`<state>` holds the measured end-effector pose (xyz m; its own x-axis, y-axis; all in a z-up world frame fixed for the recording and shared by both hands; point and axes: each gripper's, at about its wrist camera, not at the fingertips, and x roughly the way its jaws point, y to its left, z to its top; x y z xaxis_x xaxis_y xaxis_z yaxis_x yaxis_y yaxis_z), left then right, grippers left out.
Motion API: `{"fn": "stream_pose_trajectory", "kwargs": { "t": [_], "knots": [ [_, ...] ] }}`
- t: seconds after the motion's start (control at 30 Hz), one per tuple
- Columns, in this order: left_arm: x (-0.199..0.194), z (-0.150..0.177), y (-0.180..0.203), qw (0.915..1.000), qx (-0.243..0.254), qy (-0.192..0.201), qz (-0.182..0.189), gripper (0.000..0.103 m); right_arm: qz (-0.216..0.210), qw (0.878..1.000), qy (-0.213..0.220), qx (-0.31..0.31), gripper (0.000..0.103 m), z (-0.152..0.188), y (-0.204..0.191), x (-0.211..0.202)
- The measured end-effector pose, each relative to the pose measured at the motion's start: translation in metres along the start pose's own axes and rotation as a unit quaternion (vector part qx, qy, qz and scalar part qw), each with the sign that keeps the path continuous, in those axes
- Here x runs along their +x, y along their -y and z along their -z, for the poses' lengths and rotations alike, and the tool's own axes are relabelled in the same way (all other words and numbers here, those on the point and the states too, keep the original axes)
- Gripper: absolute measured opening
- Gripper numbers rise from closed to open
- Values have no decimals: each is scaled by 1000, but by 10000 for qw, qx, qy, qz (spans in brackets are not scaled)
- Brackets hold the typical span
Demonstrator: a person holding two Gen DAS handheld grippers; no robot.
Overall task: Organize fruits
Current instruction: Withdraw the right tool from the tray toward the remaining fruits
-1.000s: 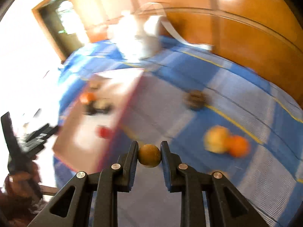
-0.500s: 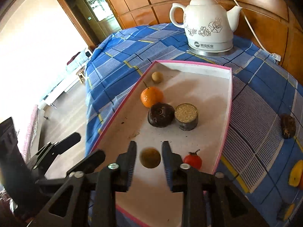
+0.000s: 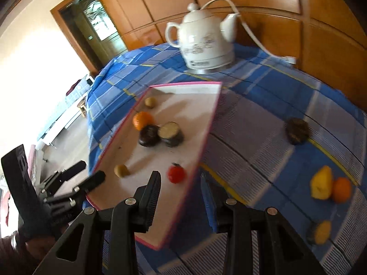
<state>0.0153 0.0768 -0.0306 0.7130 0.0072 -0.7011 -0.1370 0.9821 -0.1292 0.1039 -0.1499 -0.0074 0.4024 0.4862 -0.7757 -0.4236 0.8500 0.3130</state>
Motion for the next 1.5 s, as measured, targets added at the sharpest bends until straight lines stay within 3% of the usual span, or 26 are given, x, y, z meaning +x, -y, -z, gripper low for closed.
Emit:
{"fn": "stream_pose_trajectory", "kwargs": {
  "t": [0.4,0.8,1.07,1.5],
  "knots": [
    [-7,1,22,9995,307,20,121,79,765,9970,65,60,37,30,51,-53],
    [-10,2,40,9983,560,-4,163,79,1485,9860,327,687,38,40,121,-98],
    [-8,3,51,9973,720,-64,146,79,1559,9774,405,1369,38,52,161,-103],
    [-2,2,74,9951,937,-195,244,79,1699,9680,377,1810,38,52,176,-107]
  ]
}}
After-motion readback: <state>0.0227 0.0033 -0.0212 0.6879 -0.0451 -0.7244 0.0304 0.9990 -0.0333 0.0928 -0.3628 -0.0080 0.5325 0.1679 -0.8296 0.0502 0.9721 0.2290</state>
